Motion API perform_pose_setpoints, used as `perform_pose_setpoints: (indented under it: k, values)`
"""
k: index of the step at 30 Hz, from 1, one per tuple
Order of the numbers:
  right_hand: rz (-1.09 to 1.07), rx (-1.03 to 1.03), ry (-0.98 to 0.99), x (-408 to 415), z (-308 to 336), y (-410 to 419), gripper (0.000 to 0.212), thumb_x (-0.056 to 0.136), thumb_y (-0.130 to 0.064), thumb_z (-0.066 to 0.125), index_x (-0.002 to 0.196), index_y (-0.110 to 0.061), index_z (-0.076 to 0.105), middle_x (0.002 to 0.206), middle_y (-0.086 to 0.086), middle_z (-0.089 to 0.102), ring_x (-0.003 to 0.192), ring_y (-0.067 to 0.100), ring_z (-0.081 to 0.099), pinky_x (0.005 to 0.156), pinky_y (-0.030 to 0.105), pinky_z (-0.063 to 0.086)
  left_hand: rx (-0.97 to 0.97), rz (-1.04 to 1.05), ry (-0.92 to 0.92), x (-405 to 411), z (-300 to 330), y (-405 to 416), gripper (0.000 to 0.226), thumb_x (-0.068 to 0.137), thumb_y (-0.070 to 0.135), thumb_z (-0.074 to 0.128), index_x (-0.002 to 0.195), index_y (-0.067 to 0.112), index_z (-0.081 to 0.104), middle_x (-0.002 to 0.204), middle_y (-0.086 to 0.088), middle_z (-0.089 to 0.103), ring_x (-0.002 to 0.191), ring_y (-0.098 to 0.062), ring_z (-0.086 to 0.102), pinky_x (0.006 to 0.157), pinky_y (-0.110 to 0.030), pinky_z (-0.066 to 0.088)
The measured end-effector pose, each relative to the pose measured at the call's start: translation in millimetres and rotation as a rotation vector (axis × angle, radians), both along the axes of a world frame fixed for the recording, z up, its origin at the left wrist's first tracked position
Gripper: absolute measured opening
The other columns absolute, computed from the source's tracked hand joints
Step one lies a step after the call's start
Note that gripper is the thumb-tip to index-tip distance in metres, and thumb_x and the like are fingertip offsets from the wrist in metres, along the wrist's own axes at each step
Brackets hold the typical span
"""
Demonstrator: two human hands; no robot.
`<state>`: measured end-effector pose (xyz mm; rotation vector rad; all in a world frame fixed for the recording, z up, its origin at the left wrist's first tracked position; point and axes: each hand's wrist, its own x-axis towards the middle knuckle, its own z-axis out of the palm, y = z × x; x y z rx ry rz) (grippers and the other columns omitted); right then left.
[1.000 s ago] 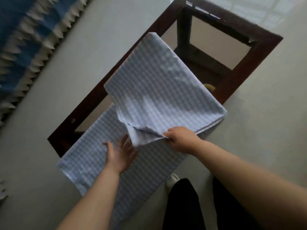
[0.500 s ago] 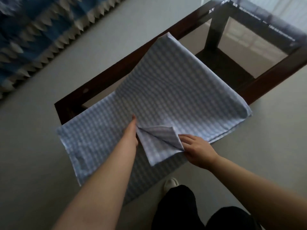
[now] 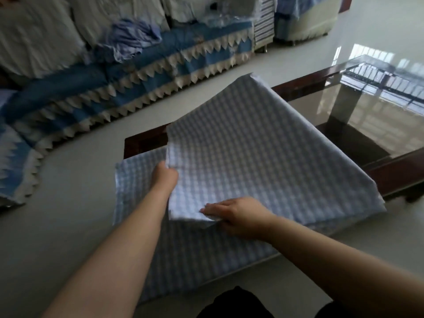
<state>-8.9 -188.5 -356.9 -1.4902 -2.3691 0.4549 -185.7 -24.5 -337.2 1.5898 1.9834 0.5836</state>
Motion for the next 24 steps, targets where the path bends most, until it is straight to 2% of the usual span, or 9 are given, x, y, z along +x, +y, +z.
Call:
perform_pose_setpoints:
  k: [2,4,7,9,12,15,19,21,24]
  values:
    - [-0.044,-0.184,0.071,-9,1,8,0.059,0.082,-0.072,0.035,0.133,-0.045,0.043,0.134,-0.009,0.057,0.118,0.017,0.056,0.09,0.032,0.046,-0.097,0.05,0.1,-36,-5,-3,0.034,0.089,0.01,0.048,0.121,-0.001,0.055,0.117,-0.022,0.059,0.096,-0.036,0.06,0.075,-0.034,0.048]
    - [-0.164,-0.167,0.188,-4,1,18,0.065,0.081,-0.077,0.028,0.132,-0.04,0.045,0.138,-0.006,0.053,0.125,0.018,0.05,0.095,0.034,0.039,-0.169,0.113,0.127,-66,-13,-12,0.037,0.089,0.007,0.051,0.124,-0.007,0.052,0.122,-0.027,0.056,0.107,-0.04,0.057,0.081,-0.037,0.047]
    - [-0.392,-0.05,-0.025,23,-13,30,0.072,0.083,-0.076,0.027,0.142,-0.036,0.032,0.155,-0.004,0.027,0.144,0.022,0.02,0.115,0.048,0.017,-0.043,0.133,0.026,-88,-23,-34,0.035,0.09,0.001,0.048,0.123,-0.005,0.055,0.11,-0.026,0.061,0.082,-0.035,0.061,0.063,-0.033,0.046]
    - [-0.457,-0.082,-0.144,39,-28,31,0.077,0.08,-0.079,0.028,0.145,-0.038,0.022,0.158,-0.003,0.018,0.146,0.023,0.009,0.115,0.054,0.005,0.099,0.121,0.081,-97,-22,-45,0.036,0.095,0.009,0.043,0.129,0.002,0.052,0.113,-0.023,0.061,0.075,-0.03,0.058,0.062,-0.031,0.046]
    - [-0.49,-0.215,-0.176,48,-43,27,0.084,0.076,-0.082,0.032,0.146,-0.039,0.015,0.159,-0.003,0.014,0.147,0.023,0.007,0.114,0.057,0.001,0.285,0.203,0.104,-115,-12,-55,0.035,0.096,0.018,0.039,0.129,0.01,0.048,0.13,-0.02,0.055,0.111,-0.04,0.055,0.089,-0.041,0.045]
    - [-0.5,-0.257,-0.16,42,-43,24,0.085,0.074,-0.082,0.031,0.146,-0.039,0.017,0.159,-0.006,0.015,0.147,0.021,0.006,0.115,0.055,0.001,0.255,0.275,0.149,-141,-10,-59,0.035,0.093,0.016,0.044,0.126,0.007,0.051,0.127,-0.022,0.057,0.112,-0.04,0.055,0.09,-0.041,0.045]
    - [-0.464,-0.256,-0.215,25,-46,18,0.078,0.078,-0.075,0.037,0.144,-0.035,0.024,0.159,-0.003,0.011,0.147,0.024,0.003,0.115,0.058,0.003,-0.169,0.197,0.235,-161,-32,-70,0.049,0.094,0.024,0.053,0.127,-0.012,0.049,0.13,-0.029,0.053,0.118,-0.04,0.053,0.093,-0.037,0.043]
    - [-0.477,-0.237,-0.215,22,-47,14,0.077,0.08,-0.073,0.038,0.145,-0.035,0.022,0.16,-0.003,0.008,0.147,0.024,0.001,0.115,0.058,0.002,-0.167,0.167,0.22,-163,-41,-75,0.051,0.092,0.028,0.057,0.122,-0.013,0.052,0.126,-0.029,0.055,0.114,-0.04,0.055,0.09,-0.036,0.044]
    - [-0.486,-0.199,-0.207,20,-47,8,0.077,0.082,-0.071,0.039,0.146,-0.033,0.022,0.16,-0.002,0.01,0.147,0.024,0.003,0.116,0.056,0.004,-0.009,0.207,0.218,-163,-36,-76,0.04,0.088,0.021,0.058,0.116,-0.008,0.056,0.12,-0.029,0.059,0.107,-0.041,0.058,0.087,-0.039,0.047]
